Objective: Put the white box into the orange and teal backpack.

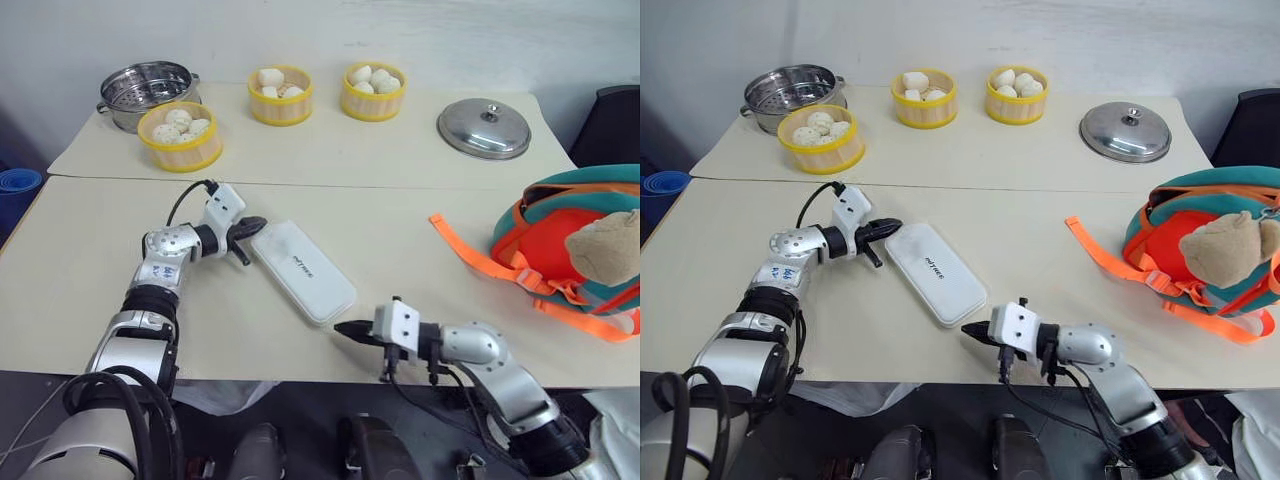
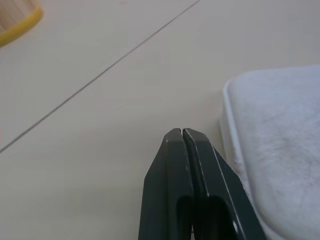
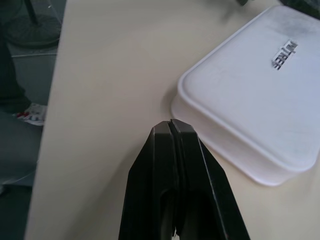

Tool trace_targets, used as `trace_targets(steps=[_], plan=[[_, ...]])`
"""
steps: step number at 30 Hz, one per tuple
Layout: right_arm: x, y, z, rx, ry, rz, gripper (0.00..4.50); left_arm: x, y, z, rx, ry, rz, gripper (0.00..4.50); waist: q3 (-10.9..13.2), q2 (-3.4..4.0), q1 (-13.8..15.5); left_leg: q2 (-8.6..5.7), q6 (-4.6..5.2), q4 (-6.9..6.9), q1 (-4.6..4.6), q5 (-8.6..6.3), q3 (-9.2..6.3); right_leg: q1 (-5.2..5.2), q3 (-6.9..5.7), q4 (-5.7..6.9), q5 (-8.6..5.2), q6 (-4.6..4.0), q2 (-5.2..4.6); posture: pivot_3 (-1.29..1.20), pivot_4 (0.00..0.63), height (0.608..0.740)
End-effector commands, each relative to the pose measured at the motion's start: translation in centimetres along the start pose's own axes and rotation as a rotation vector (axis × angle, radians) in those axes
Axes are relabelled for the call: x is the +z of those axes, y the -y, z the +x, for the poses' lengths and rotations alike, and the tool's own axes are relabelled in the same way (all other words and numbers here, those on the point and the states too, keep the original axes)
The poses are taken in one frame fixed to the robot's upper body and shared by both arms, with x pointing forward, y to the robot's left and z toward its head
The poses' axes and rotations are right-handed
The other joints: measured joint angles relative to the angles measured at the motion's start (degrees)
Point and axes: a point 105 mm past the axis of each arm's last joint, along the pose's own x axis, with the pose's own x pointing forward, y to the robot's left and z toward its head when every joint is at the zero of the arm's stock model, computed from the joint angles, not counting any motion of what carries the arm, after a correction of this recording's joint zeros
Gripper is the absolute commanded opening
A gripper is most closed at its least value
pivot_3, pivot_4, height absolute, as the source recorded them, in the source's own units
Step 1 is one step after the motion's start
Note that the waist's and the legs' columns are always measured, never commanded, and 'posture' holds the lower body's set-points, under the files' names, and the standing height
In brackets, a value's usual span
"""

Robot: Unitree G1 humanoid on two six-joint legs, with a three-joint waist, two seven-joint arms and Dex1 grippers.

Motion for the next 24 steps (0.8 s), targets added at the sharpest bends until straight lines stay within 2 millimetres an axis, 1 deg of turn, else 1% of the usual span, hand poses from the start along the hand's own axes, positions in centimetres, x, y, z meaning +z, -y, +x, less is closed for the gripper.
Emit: trace_targets(steps=[1,3,4,6,8,11,15,20,24], plan=[[0.4,0.9,0.1,-0.041,0.006,-0.043,0.00,1.7,0.0,-0.5,-0.046,0.085,0.028,0.05,0.0,0.00,0.0,0.00,0.00,0.00,0.00,0.00,-0.02,0.00,-0.01,0.01,0.00,0.00,0.00,0.00,0.150,0.740],[0.4,1.3,-0.2,-0.054,0.002,-0.045,0.00,1.1,-0.1,-1.1,-0.055,0.072,0.021,0.05,0.0,0.00,0.0,-0.01,0.00,0.01,0.00,0.00,-0.01,0.01,-0.01,0.01,0.00,0.00,-0.02,0.00,0.150,0.740],[0.4,1.6,-0.8,-0.055,-0.008,-0.050,0.00,0.7,0.3,-1.6,-0.091,0.070,0.008,0.05,0.0,0.00,0.0,-0.02,0.00,0.01,0.00,0.00,0.00,0.01,0.00,0.01,0.00,0.00,-0.03,0.00,0.150,0.740],[0.5,2.1,-1.9,-0.058,-0.022,-0.059,0.00,0.4,1.5,-2.5,-0.171,0.088,-0.006,0.05,0.0,0.01,-0.1,-0.02,0.01,-0.01,0.00,-0.01,0.00,0.01,0.01,0.01,0.00,0.00,-0.03,0.00,0.150,0.740],[0.6,2.3,-2.5,-0.058,-0.029,-0.064,0.00,0.4,2.6,-3.0,-0.227,0.107,-0.020,0.05,0.0,0.01,0.0,0.00,0.01,-0.03,0.02,-0.01,0.01,0.01,0.04,0.01,0.00,0.00,-0.03,0.00,0.150,0.740],[0.6,2.6,-3.2,-0.053,-0.037,-0.071,0.00,0.2,3.8,-3.7,-0.268,0.111,-0.044,0.05,0.0,0.01,0.0,0.01,0.01,-0.02,0.02,-0.01,-0.04,0.02,0.03,0.04,0.00,-0.01,-0.03,0.00,0.150,0.740],[0.5,3.5,-4.4,-0.051,-0.061,-0.082,0.00,-0.9,6.6,-4.7,-0.321,0.092,-0.090,0.05,0.0,0.03,-0.2,0.02,0.10,-0.04,0.04,-0.06,-0.04,0.03,0.06,0.04,0.00,-0.01,-0.03,0.00,0.150,0.740],[0.0,5.0,-5.3,-0.091,-0.092,-0.095,0.00,-0.7,9.3,-5.8,-0.351,0.101,-0.132,0.05,0.0,0.03,0.0,0.02,0.24,-0.08,0.16,-0.14,-0.06,0.14,0.08,0.03,0.00,-0.01,-0.07,0.00,0.150,0.740],[-0.5,5.7,-5.9,-0.115,-0.123,-0.111,0.00,-0.5,10.5,-6.9,-0.351,0.099,-0.149,0.05,0.0,0.03,0.0,0.02,0.25,-0.13,0.18,-0.15,-0.08,0.15,0.08,0.02,-0.01,-0.02,-0.09,0.00,0.150,0.740]])
